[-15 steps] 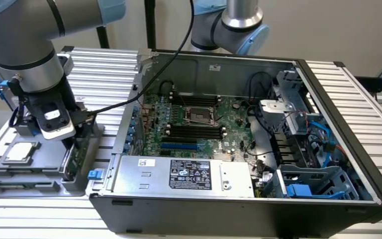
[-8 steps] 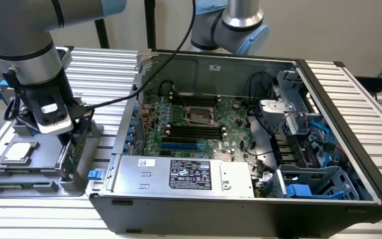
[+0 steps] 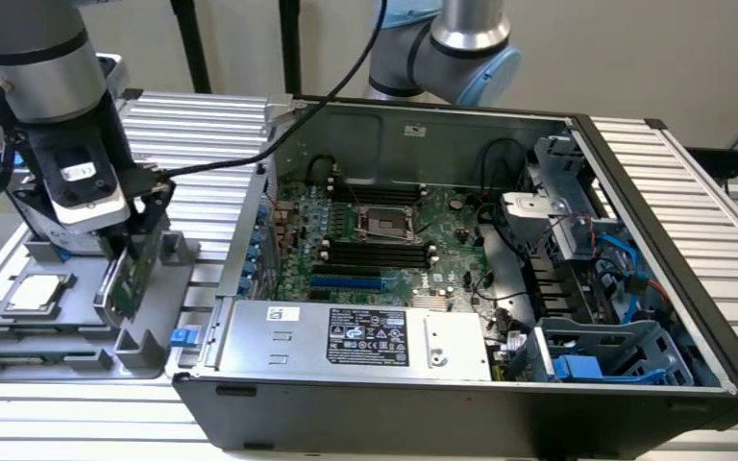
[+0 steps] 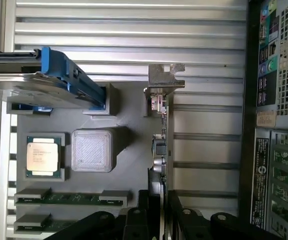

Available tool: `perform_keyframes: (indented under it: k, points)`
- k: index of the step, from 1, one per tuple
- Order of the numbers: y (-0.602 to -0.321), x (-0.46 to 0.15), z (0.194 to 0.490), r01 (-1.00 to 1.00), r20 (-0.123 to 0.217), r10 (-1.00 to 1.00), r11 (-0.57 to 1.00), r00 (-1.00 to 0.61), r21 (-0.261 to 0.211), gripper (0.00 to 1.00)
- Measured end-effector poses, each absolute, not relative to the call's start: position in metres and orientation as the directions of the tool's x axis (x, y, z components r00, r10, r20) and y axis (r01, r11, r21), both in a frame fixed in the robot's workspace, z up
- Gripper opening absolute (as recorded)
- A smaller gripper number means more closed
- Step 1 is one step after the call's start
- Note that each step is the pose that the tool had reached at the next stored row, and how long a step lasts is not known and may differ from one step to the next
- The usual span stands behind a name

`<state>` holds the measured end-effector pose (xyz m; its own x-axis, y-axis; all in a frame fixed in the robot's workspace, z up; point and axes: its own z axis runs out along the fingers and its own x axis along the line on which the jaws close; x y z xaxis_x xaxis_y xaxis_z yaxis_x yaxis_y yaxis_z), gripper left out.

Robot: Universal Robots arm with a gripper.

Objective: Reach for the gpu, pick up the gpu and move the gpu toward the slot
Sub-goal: 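Pick up the gpu and move the gpu toward the slot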

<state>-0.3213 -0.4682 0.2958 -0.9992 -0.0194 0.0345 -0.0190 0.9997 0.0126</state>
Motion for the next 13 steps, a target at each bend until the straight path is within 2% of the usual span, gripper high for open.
perform_keyframes:
  k: [13]
  points:
    - [-0.468, -0.305, 0.355, -0.021, 0.036, -0.021, 1.000, -0.999, 0.013, 0.26]
